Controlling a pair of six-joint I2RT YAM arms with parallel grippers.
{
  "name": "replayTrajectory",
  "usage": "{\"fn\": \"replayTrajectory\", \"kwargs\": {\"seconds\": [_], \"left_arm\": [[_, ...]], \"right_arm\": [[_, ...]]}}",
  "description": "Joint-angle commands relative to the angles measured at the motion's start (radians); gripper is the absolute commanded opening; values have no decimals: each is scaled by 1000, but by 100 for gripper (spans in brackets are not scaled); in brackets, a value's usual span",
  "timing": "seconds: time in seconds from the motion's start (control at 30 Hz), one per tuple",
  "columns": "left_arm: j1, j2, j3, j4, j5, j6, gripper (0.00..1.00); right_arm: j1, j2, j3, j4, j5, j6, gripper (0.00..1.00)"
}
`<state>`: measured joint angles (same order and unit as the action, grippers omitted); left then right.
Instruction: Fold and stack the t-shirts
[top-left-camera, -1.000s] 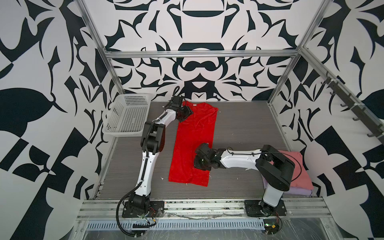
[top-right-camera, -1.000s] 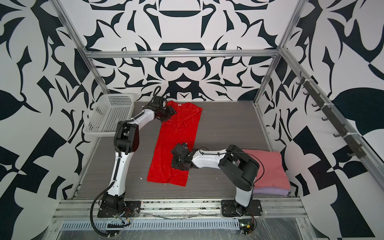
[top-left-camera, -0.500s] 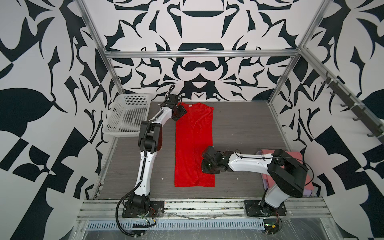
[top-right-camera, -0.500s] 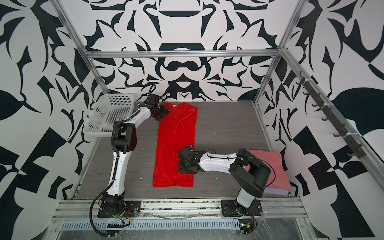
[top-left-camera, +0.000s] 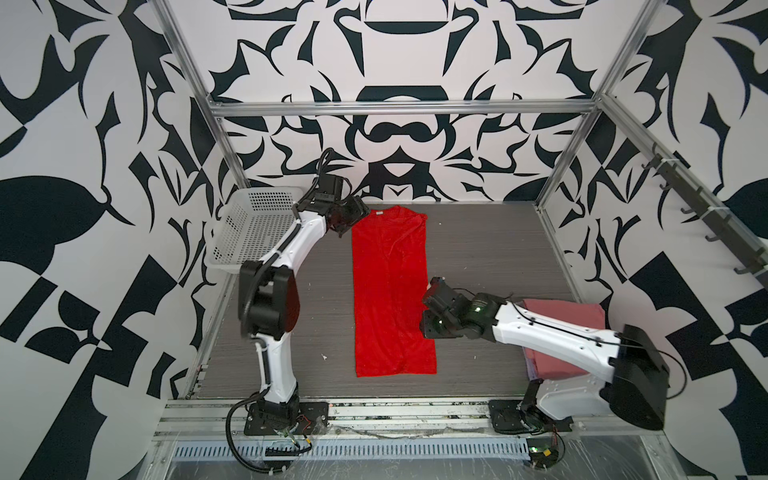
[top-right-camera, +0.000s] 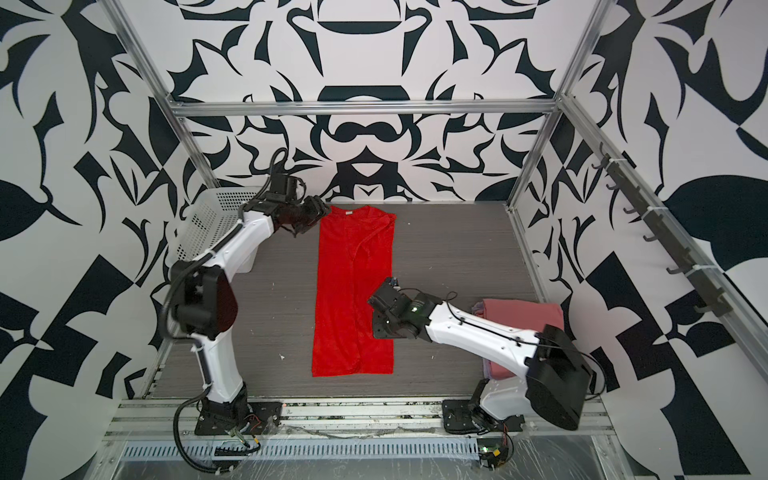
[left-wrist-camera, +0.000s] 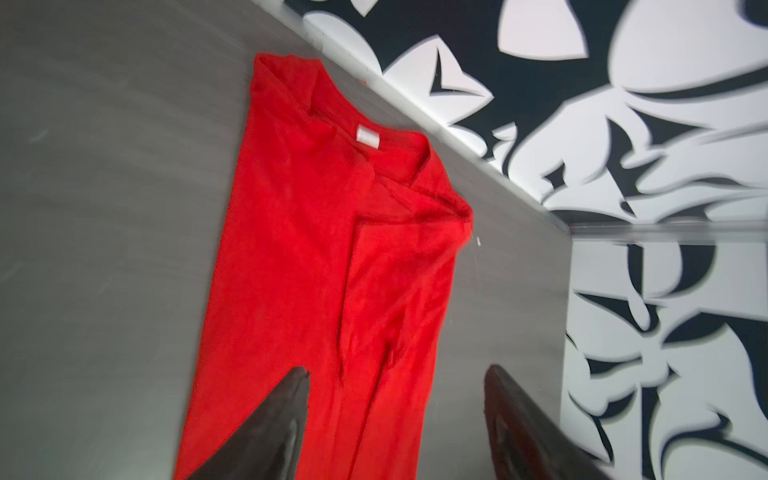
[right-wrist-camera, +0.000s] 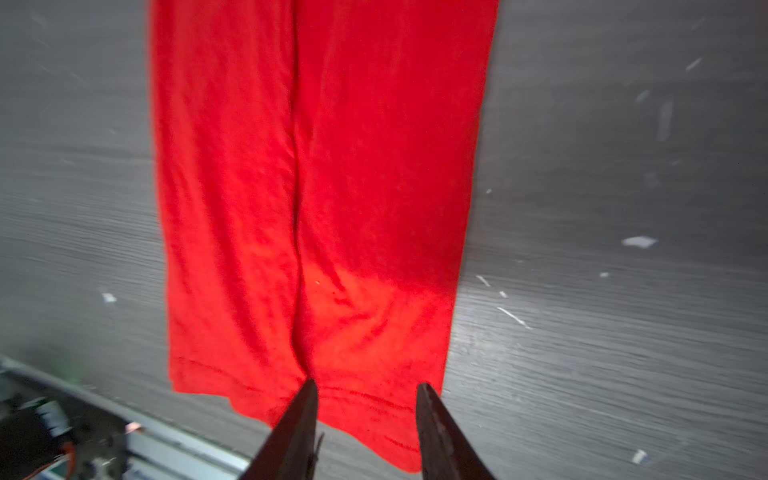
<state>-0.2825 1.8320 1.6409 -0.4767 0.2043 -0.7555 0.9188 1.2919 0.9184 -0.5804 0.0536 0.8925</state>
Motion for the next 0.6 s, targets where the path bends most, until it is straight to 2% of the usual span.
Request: {"fn": "replayTrajectory", "kwargs": {"seconds": [0.0,0.13,0.2,0.3,0.33,0.47,0.57], "left_arm": [[-56,-201,-234,-94,-37,24,71],[-178,-463,-523,-177,-166,-34,71],[-235,-566,-629,-254,-187,-94,71],[-359,-708,-762,-312,-208,-215,70],[-401,-743,-803,-312,-216,-261,70],[-595,-837,-929,-333,-267,-450,69],[-682,-841,-978,-361,-273,-513,69]], "right_arm": [[-42,-96,-80,-18,4,60,45],[-105,-199,-207,50,-101,92,45],[-118,-240,-262,81,-150,99,45],[-120,-284,-332,99,-184,114,53],[-120,-296,-352,111,-193,125,58],[-120,-324,-439,187,-222,176,58],[-120,-318,-461,211,-245,185,58]]}}
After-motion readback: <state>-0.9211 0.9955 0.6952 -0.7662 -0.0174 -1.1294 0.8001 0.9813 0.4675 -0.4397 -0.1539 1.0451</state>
